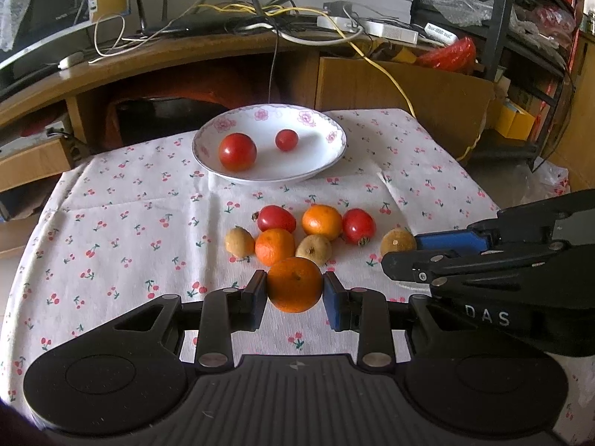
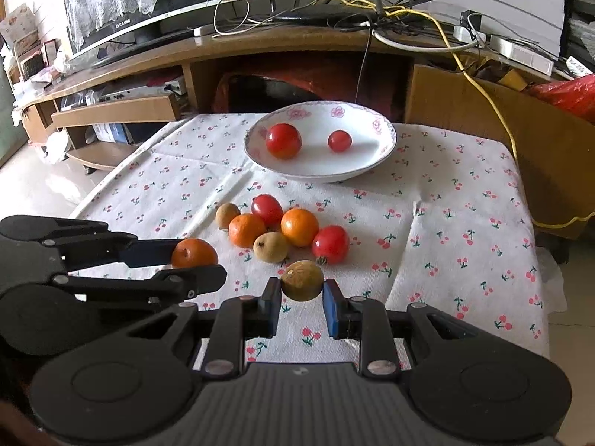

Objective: Organize fruits
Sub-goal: 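Carry the mandarin and the brown fruit toward the white bowl with both grippers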

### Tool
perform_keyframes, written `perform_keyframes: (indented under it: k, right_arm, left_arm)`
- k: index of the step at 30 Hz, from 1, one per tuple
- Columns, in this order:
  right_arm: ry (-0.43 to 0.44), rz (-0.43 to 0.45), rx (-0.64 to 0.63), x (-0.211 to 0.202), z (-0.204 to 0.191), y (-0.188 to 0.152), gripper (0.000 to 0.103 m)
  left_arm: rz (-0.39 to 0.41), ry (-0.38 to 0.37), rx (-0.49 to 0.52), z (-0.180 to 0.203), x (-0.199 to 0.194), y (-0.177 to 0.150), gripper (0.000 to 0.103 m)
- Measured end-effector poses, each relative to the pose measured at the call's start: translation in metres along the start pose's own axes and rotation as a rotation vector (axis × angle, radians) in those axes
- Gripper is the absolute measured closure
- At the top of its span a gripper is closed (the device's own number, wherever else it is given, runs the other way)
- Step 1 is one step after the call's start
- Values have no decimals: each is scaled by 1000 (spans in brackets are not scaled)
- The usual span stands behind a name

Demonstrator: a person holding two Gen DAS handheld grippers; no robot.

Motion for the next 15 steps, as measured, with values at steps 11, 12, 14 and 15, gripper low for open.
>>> perform_keyframes:
  k: [11,12,14,15]
  right_arm:
    - [-5,26,14,1,3,12,78]
    - [-6,29,16,1,3,13,78]
    - [-7,34,18,1,4,15,78]
    - [-8,36,18,1,4,15,78]
  left_arm:
    - [20,7,2,-1,3,14,65]
    - [22,8,4,-1,3,15,65]
    - [24,11,8,-1,3,16,65]
    - [25,12,9,0,4,17,65]
Point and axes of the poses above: each gripper's, at about its wrist camera, not at the fingertips, and x roughly the way its jaws point, z to its right, y to its top, the point moved 3 cm from there along x, roughly the way its jaws point, and after that the axes turned 12 degrees about z, right-handed, at the moved point
